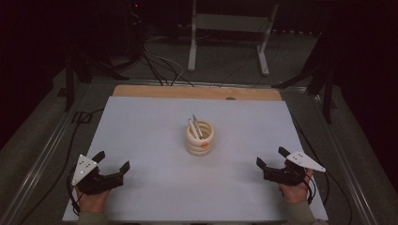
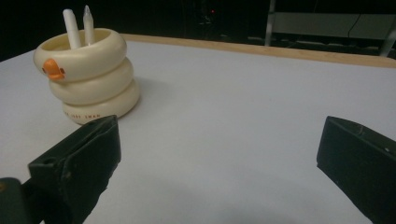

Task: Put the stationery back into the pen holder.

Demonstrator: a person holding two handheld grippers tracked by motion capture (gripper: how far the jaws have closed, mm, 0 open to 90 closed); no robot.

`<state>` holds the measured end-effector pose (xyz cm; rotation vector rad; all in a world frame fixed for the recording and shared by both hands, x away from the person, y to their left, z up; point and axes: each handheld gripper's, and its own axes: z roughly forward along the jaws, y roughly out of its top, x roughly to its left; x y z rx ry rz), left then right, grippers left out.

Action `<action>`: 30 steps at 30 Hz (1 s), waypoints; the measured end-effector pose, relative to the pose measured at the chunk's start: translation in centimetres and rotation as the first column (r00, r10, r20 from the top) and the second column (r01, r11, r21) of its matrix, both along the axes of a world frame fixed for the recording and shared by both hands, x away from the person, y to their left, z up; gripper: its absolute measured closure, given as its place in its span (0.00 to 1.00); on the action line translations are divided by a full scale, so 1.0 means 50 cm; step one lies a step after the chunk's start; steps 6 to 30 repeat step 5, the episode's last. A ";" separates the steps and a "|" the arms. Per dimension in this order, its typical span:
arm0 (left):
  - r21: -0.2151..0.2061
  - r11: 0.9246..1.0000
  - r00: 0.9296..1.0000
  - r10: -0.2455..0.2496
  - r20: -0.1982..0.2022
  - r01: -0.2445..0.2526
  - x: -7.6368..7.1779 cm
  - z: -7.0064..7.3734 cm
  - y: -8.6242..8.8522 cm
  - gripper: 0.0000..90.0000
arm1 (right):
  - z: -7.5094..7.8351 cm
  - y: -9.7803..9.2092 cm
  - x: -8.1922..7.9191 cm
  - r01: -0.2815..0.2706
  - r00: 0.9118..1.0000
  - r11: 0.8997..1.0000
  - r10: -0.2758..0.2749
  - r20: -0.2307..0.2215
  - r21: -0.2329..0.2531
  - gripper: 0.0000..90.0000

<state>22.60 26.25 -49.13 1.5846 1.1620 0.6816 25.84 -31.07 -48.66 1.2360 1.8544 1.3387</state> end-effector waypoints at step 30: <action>0.002 1.000 1.000 0.000 -0.005 0.000 0.002 -0.002 -0.002 0.00 | -0.003 0.003 0.002 -0.005 1.000 1.000 0.005 -0.005 -0.007 0.00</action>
